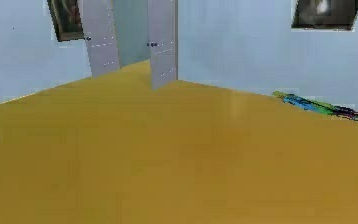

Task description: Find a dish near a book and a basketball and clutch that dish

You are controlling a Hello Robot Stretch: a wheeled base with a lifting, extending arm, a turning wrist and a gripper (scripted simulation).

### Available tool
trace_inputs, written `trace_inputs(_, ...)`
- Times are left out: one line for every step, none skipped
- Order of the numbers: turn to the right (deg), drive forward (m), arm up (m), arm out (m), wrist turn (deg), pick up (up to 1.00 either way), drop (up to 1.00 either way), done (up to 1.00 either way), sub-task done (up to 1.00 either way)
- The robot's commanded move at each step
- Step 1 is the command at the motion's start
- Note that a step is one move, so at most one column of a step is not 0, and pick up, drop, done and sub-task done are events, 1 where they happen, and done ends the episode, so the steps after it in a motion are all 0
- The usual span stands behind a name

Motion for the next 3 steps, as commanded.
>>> trace_inputs(-15.0, 0.0, 0.0, 0.0, 0.0, 0.0, 0.0, 0.0, 0.0)
trace_inputs(0.0, 1.0, 0.0, 0.0, 0.0, 0.0, 0.0, 0.0, 0.0)
trace_inputs(0.0, 1.0, 0.0, 0.0, 0.0, 0.0, 0.0, 0.0, 0.0)
